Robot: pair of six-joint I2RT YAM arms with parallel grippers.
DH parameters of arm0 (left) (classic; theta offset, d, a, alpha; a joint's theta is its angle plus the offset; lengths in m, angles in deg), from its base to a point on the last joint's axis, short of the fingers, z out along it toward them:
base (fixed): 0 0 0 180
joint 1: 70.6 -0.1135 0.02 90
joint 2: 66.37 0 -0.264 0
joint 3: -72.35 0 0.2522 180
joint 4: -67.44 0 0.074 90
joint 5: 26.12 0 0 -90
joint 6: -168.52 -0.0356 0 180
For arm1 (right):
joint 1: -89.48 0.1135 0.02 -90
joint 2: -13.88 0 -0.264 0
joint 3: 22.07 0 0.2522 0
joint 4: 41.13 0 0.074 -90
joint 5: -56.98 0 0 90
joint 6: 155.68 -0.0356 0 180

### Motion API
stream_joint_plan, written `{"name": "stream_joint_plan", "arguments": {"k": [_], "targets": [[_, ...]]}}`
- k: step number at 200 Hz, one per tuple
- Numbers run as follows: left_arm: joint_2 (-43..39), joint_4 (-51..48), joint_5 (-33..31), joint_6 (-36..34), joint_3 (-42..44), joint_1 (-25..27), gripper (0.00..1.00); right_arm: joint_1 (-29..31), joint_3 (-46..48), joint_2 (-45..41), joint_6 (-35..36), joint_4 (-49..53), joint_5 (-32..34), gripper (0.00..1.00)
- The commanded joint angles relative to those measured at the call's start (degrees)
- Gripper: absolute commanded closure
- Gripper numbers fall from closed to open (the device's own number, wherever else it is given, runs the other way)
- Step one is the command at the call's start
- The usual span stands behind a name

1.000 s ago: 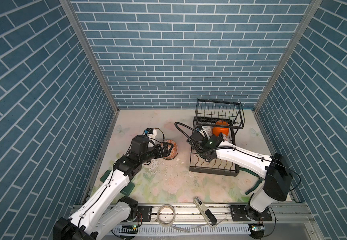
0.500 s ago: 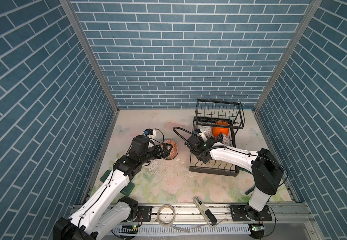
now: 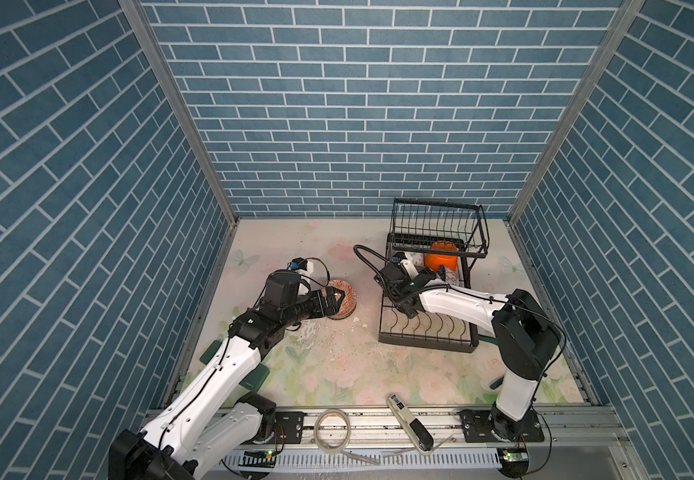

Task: Load the bowls into the dish rack
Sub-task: 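Carry the purple-striped bowl over the rack beside the blue-triangle bowl with the right gripper, then lower the purple-striped bowl into the rack slot with the right gripper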

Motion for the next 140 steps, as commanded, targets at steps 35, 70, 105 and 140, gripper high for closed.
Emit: {"name": "stream_joint_plan", "arguments": {"k": [35, 70, 105, 140], "targets": [[0.0, -1.56, -0.8, -1.27, -1.25, -0.29, 0.0, -0.89, -0.52, 2.27, 6.89, -7.49, 6.22, 1.0], [-0.18, -1.73, -0.94, -1.39, -1.08, -0.31, 0.0, -1.04, -1.35, 3.42, 8.0, -8.41, 8.14, 1.0], [-0.27, -1.83, -1.04, -1.49, -0.9, -0.36, 0.0, -1.4, -2.15, 4.38, 8.18, -8.67, 9.61, 1.0], [-0.19, -1.83, -1.09, -1.57, -0.91, -0.32, 0.0, -1.6, -2.93, 5.4, 8.24, -8.71, 10.45, 1.0]]}}
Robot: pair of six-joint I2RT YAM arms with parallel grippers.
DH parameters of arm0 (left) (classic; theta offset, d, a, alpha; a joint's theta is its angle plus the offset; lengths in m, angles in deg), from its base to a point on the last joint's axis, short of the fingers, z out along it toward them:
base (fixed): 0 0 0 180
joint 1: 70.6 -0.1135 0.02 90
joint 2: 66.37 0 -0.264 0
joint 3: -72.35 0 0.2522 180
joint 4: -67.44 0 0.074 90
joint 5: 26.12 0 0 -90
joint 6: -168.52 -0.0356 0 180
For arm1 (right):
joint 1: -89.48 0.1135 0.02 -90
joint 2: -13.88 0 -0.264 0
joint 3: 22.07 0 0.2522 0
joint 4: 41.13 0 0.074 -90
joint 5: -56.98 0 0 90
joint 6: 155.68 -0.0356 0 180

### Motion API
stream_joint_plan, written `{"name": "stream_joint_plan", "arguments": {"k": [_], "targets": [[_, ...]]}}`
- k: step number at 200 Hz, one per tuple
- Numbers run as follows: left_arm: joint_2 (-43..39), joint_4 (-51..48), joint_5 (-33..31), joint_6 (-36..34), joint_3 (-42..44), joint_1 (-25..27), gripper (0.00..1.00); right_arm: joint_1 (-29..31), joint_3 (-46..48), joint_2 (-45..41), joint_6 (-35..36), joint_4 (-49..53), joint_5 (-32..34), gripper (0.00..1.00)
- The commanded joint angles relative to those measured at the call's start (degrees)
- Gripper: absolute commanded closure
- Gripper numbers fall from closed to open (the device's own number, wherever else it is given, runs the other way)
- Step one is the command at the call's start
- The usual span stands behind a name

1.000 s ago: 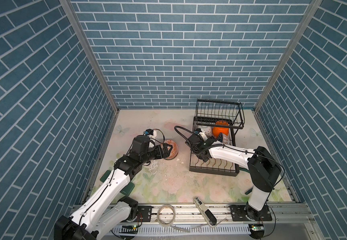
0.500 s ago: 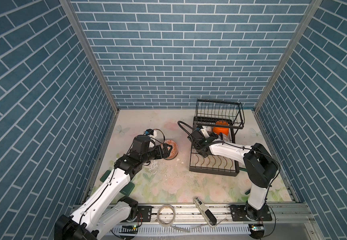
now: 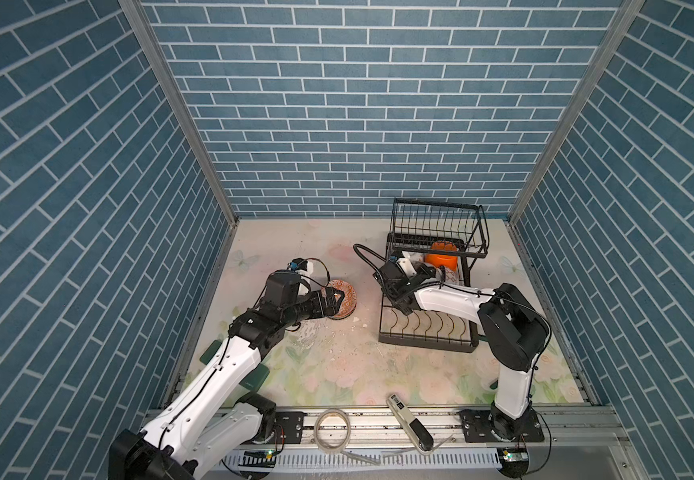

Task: Load the bowls into the dish rack
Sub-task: 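Lower the purple-striped bowl into the rack slot with the right gripper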

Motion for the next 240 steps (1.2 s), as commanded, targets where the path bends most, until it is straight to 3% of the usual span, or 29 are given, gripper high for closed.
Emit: {"name": "stream_joint_plan", "arguments": {"k": [1, 78, 146, 240], "targets": [[-0.19, -1.33, -0.61, -1.02, -0.91, -0.32, 0.0, -0.3, -2.8, 1.14, 0.85, -1.08, 4.49, 1.0], [-0.53, -1.24, -0.72, -0.77, -0.02, -0.32, 0.0, -0.66, -4.34, 3.1, 0.33, -0.33, 4.68, 1.0], [-0.22, -0.55, -0.79, -0.7, 0.46, -0.34, 0.0, 0.1, -8.26, 3.94, -5.69, 7.92, -1.95, 1.0], [-0.06, 0.08, -0.61, -0.5, 1.06, -0.25, 0.0, 1.34, -12.55, 6.85, -6.91, 10.75, -4.53, 1.0]]}}
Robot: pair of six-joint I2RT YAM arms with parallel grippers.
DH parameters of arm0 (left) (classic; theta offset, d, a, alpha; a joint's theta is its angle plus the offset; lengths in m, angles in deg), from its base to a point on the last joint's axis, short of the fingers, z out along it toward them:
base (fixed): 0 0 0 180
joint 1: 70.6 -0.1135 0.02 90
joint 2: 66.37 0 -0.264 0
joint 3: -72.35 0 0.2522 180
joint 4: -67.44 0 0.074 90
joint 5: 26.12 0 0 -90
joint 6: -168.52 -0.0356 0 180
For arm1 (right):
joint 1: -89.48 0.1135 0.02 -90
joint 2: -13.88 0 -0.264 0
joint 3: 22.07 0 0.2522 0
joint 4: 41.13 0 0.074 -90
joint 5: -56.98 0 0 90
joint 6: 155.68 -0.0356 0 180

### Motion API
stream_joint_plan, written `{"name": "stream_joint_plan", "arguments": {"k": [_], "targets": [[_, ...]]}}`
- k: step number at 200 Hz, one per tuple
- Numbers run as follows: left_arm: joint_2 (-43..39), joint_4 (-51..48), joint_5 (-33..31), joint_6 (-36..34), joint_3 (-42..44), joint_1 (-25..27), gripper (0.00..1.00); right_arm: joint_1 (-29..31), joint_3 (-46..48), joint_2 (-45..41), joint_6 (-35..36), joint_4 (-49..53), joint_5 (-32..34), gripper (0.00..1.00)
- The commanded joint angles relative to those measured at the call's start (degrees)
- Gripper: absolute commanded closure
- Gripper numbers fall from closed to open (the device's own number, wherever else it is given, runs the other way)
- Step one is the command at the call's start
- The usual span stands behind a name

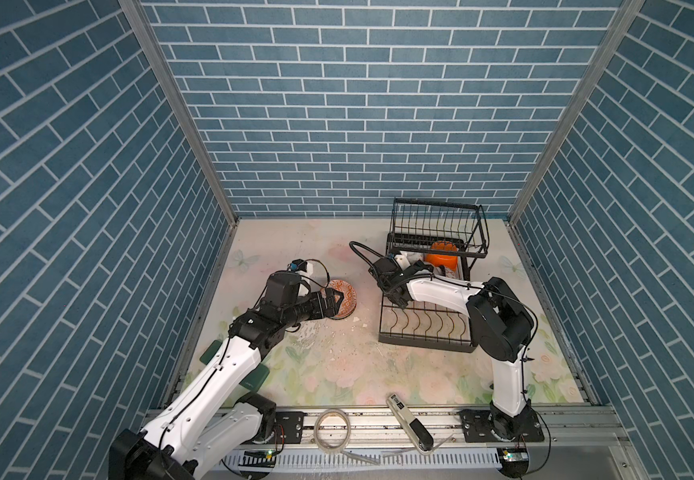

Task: Load the bowls into the dish rack
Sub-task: 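Lower the purple-striped bowl into the rack slot with the right gripper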

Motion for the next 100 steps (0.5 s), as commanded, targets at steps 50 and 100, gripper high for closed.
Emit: {"name": "stream_joint_plan", "arguments": {"k": [50, 100], "targets": [[0.01, 0.9, -0.35, -0.54, 1.11, -0.27, 0.0, 1.73, -5.24, 1.19, -3.07, 0.36, -4.25, 1.0], [0.33, 1.09, -0.33, -0.52, 1.29, -0.33, 0.0, 1.82, -5.97, 1.02, -3.23, 0.43, -5.05, 1.0]]}}
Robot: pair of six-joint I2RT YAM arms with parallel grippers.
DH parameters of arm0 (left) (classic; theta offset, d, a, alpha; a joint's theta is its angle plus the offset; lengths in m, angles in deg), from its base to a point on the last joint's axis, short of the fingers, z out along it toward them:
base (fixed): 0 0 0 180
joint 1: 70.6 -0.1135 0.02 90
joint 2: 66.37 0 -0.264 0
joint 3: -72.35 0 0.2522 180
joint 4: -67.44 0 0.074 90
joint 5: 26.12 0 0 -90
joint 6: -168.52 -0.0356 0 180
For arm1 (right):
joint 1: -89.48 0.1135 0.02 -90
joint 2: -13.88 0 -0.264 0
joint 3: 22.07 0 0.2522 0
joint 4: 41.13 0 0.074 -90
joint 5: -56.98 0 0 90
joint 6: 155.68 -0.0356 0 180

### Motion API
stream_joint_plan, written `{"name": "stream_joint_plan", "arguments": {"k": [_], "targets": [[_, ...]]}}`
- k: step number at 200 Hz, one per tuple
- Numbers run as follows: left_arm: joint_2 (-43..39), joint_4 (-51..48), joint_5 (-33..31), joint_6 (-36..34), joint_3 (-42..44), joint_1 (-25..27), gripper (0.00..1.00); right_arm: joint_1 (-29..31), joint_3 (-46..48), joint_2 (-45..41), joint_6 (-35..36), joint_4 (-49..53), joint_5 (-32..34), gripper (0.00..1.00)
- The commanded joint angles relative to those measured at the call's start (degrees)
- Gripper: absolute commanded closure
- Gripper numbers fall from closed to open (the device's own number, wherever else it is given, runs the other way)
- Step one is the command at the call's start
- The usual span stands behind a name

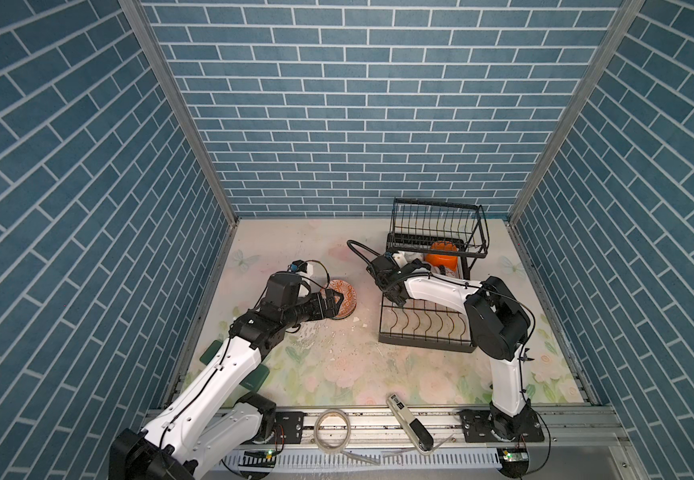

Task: Load the bowls into the dish rack
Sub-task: 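Lower the purple-striped bowl into the rack slot with the right gripper, then open and withdraw the right gripper while the left gripper grasps the orange-patterned bowl rim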

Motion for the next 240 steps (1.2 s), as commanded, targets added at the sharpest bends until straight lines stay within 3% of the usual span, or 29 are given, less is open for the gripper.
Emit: {"name": "stream_joint_plan", "arguments": {"k": [1, 86, 148, 203, 240], "targets": [[0.28, 1.07, -0.34, -0.52, 0.93, -0.28, 0.0, 1.69, -3.61, 0.12, -3.26, -1.1, -3.62, 1.0], [1.09, 1.15, -0.19, -0.7, 0.86, -0.33, 0.0, 2.05, -4.29, -0.14, -4.59, 0.14, -2.52, 0.77], [1.6, 1.25, -0.09, -0.79, 0.82, -0.38, 0.0, 2.07, -4.17, -0.27, -5.11, 0.46, -3.12, 0.69], [2.23, 1.22, -0.1, -0.88, 0.6, -0.34, 0.0, 2.25, -2.81, -2.61, -7.17, 1.36, -7.76, 0.53], [2.61, 0.81, -0.7, -0.79, 0.73, -0.27, 0.0, 2.38, -1.05, -6.29, -10.63, 2.28, -13.33, 0.36]]}}
